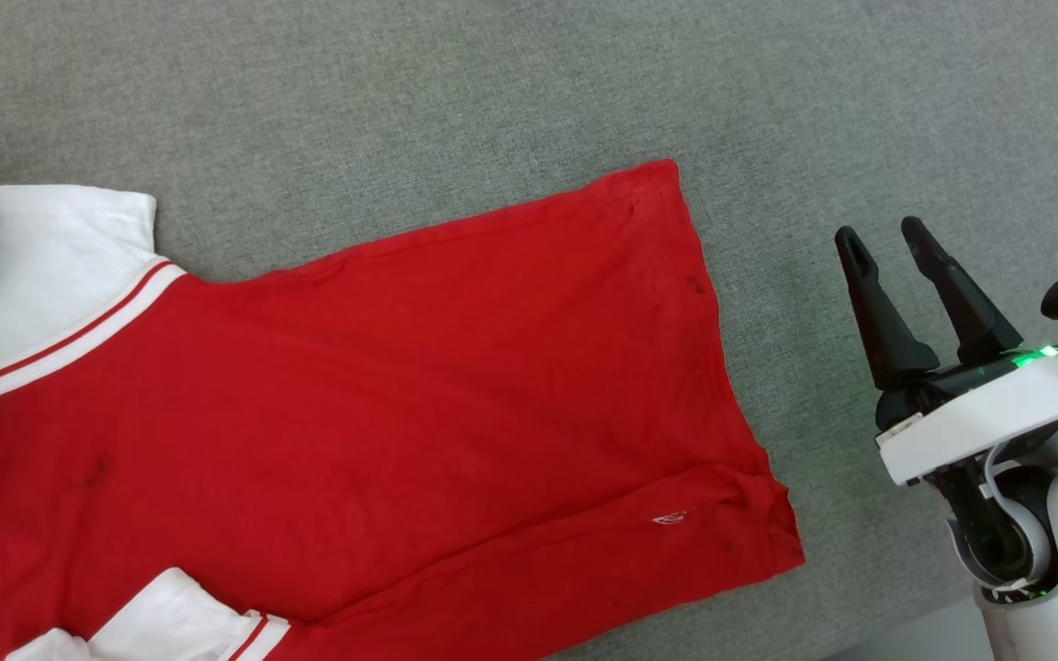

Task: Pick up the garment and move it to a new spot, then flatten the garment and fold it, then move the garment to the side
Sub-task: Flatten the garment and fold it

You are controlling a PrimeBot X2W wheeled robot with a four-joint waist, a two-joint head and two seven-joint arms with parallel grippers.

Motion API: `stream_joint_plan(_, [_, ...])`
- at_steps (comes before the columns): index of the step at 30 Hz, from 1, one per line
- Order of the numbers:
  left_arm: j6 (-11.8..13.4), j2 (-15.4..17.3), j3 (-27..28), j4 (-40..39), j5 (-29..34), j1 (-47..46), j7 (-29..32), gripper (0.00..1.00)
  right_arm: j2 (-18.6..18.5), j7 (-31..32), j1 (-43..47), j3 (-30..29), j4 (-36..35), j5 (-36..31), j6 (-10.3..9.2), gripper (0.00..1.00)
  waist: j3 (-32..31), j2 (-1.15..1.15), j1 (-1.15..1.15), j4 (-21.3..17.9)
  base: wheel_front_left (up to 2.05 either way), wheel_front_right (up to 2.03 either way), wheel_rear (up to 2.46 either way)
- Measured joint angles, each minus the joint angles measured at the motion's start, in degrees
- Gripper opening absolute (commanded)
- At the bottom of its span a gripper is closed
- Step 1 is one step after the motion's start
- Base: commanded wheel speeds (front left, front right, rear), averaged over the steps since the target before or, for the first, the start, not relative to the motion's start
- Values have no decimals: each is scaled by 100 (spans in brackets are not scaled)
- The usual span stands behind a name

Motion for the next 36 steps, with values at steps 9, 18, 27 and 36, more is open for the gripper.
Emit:
stream_joint_plan(9, [103, -344, -23, -118, -78, 205, -172, 0, -202, 116, -127, 71, 160, 298, 0, 100, -191, 0, 0, 78, 0, 0, 0])
stream_joint_plan(18, [-16, -650, -91, -181, 108, 229, -760, 0, -525, 1323, -833, 427, 1070, 907, 0, 100, -489, 0, 0, 378, 0, 0, 0])
stream_joint_plan(27, [-230, -968, -337, -488, 528, -277, -1240, 0, -776, 2715, -1814, 920, 2252, 1321, -1, 100, -599, 0, 0, 975, 0, 0, 0])
stream_joint_plan(36, [-290, -1176, -495, -671, 660, -460, -1373, 0, -761, 3164, -2764, 1461, 3247, 1449, 0, 100, -410, 0, 0, 1422, 0, 0, 0])
